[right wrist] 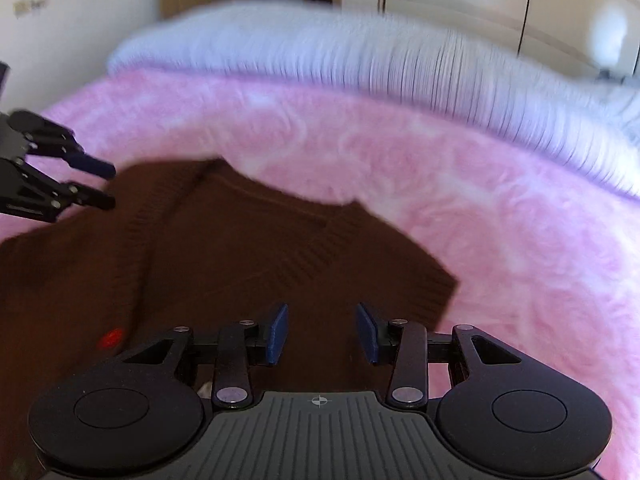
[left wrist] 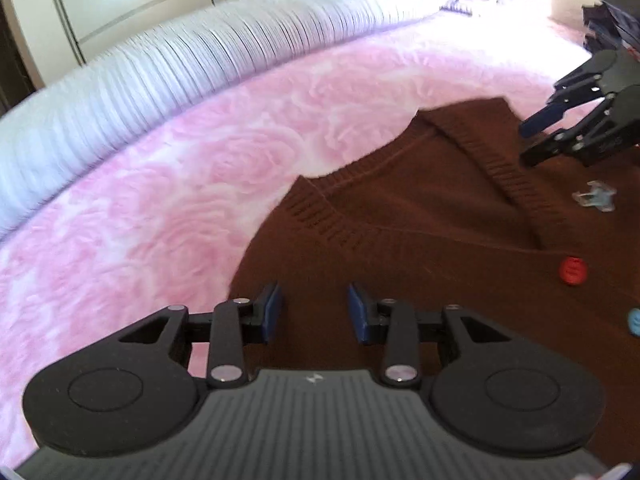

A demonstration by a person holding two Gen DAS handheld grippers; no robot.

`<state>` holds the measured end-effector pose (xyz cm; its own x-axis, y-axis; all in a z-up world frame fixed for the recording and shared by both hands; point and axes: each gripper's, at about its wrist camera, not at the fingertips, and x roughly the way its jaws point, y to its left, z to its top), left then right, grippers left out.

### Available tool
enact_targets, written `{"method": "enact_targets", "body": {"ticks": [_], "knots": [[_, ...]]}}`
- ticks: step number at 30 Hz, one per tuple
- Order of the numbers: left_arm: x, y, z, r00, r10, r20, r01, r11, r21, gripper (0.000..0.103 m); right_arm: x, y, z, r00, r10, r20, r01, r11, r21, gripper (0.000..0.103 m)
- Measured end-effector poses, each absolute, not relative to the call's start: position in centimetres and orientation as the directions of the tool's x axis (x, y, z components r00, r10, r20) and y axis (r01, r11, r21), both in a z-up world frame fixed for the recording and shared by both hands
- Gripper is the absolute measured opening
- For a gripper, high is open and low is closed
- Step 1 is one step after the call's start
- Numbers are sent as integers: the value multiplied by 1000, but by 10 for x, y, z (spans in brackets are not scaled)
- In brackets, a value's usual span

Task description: Fold clothes

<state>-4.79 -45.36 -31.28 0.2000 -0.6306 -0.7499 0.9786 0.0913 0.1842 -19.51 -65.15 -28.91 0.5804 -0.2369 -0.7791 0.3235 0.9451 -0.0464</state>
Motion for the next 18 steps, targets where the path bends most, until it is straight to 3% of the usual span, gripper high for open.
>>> {"method": "enact_targets", "body": {"ticks": [9, 18], "knots": [[-41, -470, -312, 178, -662, -728, 984, 128, 124, 32, -182, -691, -295, 569, -317, -758, 445, 895, -40, 41], [-107, -343, -278, 205, -649, -733, 979, 144, 147, 32, -302, -581, -247, 667, -204, -716, 350, 935, 59, 41]]}}
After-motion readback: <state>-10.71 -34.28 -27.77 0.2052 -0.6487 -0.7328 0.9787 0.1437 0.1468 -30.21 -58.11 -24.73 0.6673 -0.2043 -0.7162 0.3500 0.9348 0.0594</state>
